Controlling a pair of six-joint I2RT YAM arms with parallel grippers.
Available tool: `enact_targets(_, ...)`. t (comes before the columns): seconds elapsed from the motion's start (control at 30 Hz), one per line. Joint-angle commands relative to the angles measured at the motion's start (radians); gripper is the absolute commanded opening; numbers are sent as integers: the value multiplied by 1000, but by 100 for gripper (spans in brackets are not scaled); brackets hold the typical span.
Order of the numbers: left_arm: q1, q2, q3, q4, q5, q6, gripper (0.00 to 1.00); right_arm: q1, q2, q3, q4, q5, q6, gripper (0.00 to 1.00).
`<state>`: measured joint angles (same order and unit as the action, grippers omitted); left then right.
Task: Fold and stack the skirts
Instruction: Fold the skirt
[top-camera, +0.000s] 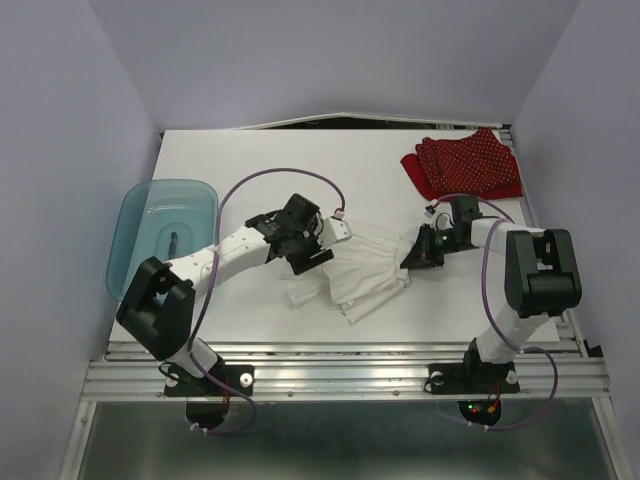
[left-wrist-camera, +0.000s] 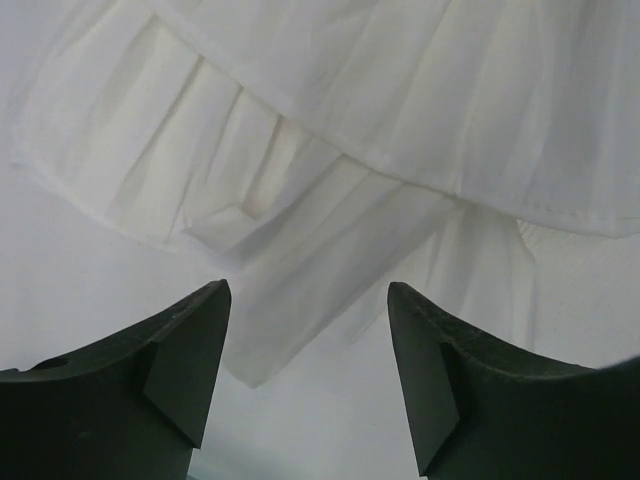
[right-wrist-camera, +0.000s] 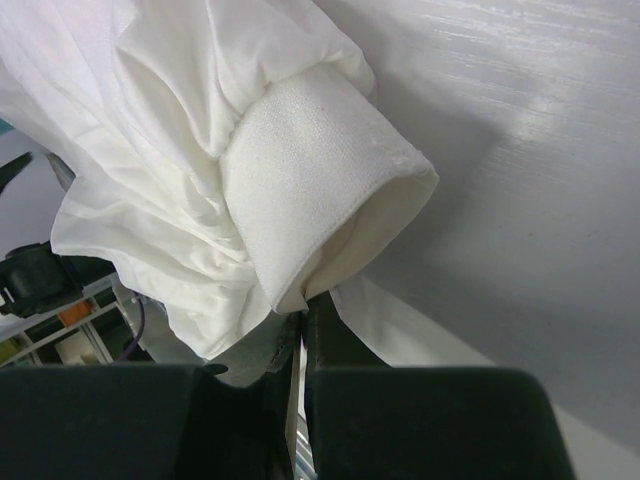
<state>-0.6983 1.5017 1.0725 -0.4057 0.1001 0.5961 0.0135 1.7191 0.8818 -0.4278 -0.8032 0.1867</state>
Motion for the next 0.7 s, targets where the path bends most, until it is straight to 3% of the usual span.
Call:
enact_targets(0.0,2,49,-58,25,-54,79,76,-4,8,20,-23,25,-20,1)
enact_targets(0.07,2,84,-68,41,-71,93,75,-4,7,20,-23,32,-18,1)
enact_targets(0.2,2,127,-13,-34,-44,85,14,-4,16,19,-25,35,-4,1)
enact_targets(0.3,-3,36,29,-94,38,73,0,-4,10,20,-23,36,3,1)
enact_targets(0.5,-96,-90,-6,-226,136,94,0,-4,8,6,-12,50,22,1)
enact_targets(0.67,-144,-43,-150,-159,102,100,2,-4,-4,12,-20,62,19,1)
